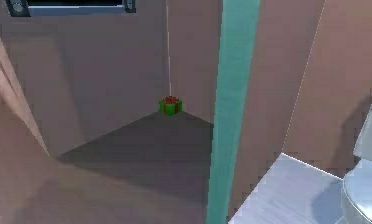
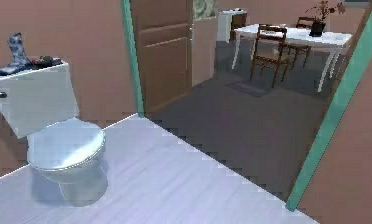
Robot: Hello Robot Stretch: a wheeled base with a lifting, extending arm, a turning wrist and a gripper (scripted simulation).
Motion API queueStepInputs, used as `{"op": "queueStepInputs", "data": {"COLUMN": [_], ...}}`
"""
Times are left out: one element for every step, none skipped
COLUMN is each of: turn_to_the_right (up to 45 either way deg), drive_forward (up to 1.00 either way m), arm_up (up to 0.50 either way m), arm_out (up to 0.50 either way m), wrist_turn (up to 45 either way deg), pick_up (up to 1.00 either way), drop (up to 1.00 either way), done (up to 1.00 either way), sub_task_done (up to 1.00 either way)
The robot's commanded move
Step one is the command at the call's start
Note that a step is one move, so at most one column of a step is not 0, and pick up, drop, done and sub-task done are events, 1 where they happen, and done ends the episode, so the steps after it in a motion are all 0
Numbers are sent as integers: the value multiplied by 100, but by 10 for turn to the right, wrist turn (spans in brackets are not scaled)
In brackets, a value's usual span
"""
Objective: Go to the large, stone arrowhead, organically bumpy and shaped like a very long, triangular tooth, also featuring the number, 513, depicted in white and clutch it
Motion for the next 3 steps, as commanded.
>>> {"op": "queueStepInputs", "data": {"turn_to_the_right": [0,-450,0], "drive_forward": [25,0,100], "arm_up": [0,0,0], "arm_out": [0,0,0], "wrist_turn": [0,0,0], "pick_up": [0,0,0], "drop": [0,0,0], "done": [0,0,0], "sub_task_done": [0,0,0]}}
